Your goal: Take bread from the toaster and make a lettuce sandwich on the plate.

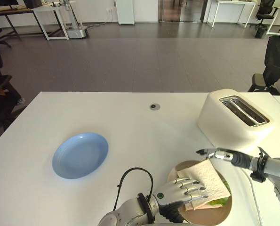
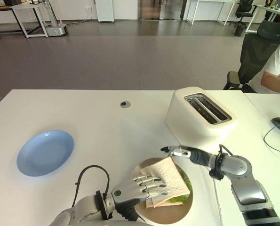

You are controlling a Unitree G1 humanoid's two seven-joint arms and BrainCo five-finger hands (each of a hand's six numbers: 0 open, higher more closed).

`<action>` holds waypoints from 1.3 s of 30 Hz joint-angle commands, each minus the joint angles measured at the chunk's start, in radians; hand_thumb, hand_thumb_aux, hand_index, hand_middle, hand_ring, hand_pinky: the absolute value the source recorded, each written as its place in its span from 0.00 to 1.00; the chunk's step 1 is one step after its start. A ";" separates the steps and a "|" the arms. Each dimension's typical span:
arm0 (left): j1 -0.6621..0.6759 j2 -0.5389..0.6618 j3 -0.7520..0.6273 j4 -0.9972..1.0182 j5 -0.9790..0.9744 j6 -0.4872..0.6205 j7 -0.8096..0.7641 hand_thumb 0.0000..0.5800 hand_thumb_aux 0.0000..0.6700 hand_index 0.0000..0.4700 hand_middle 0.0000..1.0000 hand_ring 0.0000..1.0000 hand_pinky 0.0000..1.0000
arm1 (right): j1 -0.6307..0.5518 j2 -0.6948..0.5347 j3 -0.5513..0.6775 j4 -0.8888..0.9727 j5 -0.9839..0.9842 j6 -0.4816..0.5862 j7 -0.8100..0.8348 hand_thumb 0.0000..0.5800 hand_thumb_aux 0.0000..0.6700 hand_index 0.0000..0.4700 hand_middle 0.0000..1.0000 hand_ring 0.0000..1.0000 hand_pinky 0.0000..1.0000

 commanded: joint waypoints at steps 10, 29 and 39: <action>0.029 -0.036 0.195 -0.266 -0.302 -0.010 0.084 1.00 1.00 1.00 1.00 1.00 1.00 | 0.190 -0.264 -0.274 0.054 0.165 -0.438 0.497 1.00 1.00 1.00 0.96 0.96 0.96; 0.120 0.148 0.204 0.068 -0.226 0.047 -0.089 1.00 1.00 1.00 1.00 1.00 1.00 | 0.256 -0.027 0.138 0.142 -0.370 -0.578 0.173 1.00 1.00 1.00 0.96 0.96 0.96; -0.274 0.068 0.254 0.470 -0.024 0.119 0.261 1.00 1.00 1.00 1.00 1.00 1.00 | -0.060 0.255 0.306 0.368 -0.652 -0.342 -0.267 1.00 1.00 1.00 0.95 0.95 0.95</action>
